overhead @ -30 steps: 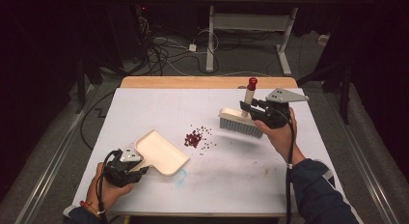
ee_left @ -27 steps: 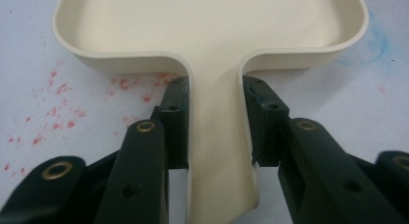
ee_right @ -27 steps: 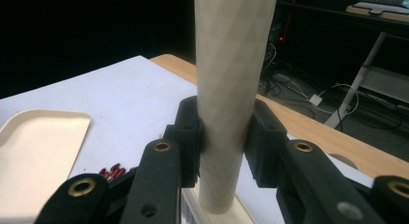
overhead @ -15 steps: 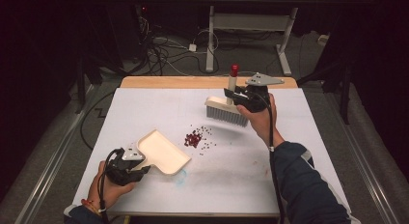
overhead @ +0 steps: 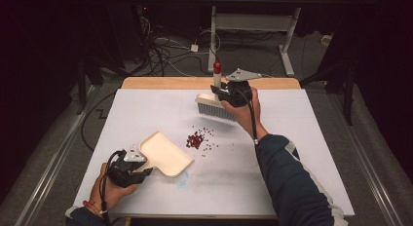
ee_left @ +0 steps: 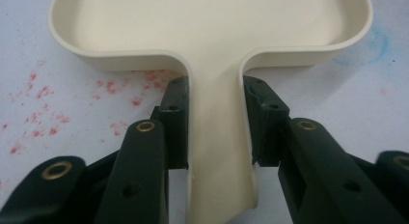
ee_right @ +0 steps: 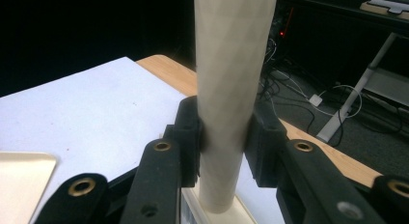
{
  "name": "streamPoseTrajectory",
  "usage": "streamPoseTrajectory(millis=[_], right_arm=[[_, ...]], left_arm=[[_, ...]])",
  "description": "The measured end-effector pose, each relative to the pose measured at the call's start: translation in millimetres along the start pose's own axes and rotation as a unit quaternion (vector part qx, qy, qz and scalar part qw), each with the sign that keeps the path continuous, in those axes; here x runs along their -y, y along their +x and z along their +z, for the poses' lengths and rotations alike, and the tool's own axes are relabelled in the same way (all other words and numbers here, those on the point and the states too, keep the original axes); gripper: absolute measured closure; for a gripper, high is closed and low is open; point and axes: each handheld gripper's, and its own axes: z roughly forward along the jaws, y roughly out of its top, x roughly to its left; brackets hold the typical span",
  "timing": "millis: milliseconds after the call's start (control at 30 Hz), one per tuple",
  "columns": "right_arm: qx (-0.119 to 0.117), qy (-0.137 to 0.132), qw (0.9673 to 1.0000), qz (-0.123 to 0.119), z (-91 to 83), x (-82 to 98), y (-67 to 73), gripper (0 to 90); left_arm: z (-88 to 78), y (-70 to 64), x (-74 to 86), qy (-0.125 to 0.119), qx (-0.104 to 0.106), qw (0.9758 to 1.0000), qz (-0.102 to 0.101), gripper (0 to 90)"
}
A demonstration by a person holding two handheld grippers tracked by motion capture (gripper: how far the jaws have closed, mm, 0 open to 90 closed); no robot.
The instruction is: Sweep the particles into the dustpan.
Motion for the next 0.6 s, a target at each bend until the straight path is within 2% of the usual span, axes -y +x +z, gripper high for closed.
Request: streamPoseTrajectory(millis=[233,600], right_arm=[[0.011,0.008,0.9999,0.001,14.7,6.5,8.6,70.1],[0.017,0.011,0.9998,-0.007,20.1,13.5,13.2,70.1]], left_arm=[[-1.3,-1.0,-0.4,-0.001,-0.002,1.0,0.002,64.1],[-1.4,-1.5,0.6,-0.001,0.0,1.0,-0.001,64.1]])
